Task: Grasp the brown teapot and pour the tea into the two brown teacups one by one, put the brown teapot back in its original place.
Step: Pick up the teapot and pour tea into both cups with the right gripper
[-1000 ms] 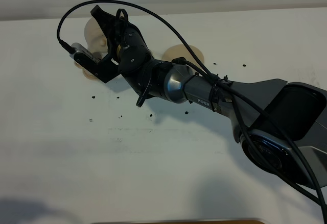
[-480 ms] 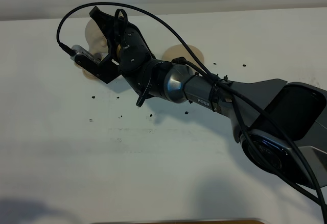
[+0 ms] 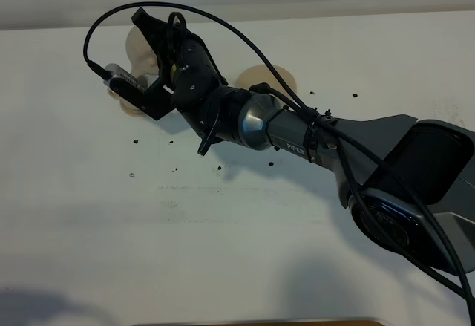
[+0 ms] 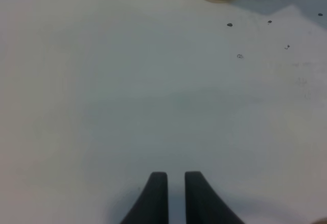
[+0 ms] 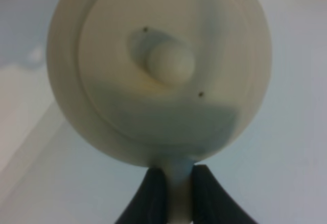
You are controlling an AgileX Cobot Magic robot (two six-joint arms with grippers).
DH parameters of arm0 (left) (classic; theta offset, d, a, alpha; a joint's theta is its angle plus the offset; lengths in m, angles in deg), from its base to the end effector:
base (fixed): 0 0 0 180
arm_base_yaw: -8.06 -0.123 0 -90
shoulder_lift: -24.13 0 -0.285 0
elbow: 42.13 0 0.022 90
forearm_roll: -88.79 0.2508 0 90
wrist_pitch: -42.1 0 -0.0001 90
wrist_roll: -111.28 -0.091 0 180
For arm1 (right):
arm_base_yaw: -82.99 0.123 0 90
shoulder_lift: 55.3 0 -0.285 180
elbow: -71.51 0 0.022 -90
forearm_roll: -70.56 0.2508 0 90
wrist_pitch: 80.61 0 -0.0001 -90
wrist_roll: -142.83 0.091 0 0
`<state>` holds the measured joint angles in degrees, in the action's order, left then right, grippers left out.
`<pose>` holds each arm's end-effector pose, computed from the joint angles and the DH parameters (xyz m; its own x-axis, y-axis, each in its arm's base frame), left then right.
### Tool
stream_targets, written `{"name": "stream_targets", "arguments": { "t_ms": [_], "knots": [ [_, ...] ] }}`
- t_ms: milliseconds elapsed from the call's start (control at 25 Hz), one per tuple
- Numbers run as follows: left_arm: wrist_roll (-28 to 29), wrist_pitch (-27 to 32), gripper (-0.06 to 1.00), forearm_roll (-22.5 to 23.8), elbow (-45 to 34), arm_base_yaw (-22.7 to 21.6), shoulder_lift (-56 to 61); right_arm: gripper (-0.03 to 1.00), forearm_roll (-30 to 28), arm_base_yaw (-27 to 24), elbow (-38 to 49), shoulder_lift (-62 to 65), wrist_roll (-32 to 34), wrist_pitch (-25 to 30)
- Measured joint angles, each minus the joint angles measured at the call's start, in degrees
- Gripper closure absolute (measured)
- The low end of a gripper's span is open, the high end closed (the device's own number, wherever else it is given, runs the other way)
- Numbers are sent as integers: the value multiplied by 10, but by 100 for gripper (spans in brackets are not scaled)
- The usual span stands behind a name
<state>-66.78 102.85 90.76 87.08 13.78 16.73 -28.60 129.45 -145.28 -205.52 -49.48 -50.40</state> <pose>-0.0012 0.0029 0.2665 -0.4824 0.0312 -0.8754 0.0653 0.9979 -0.0004 0.4195 0.3756 0.1605 0.3634 -0.7784 0.5119 -0.0794 -0.5734 -0.8155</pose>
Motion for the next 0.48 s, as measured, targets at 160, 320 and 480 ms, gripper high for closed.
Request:
{"name": "stream_targets", "arguments": {
  "t_ms": [160, 320, 480],
  "knots": [
    [0, 0, 88, 0, 0, 0, 0, 85, 0, 0, 0, 0, 0, 1],
    [0, 0, 88, 0, 0, 0, 0, 85, 0, 0, 0, 0, 0, 2],
    [0, 0, 88, 0, 0, 0, 0, 85, 0, 0, 0, 0, 0, 10]
  ]
}}
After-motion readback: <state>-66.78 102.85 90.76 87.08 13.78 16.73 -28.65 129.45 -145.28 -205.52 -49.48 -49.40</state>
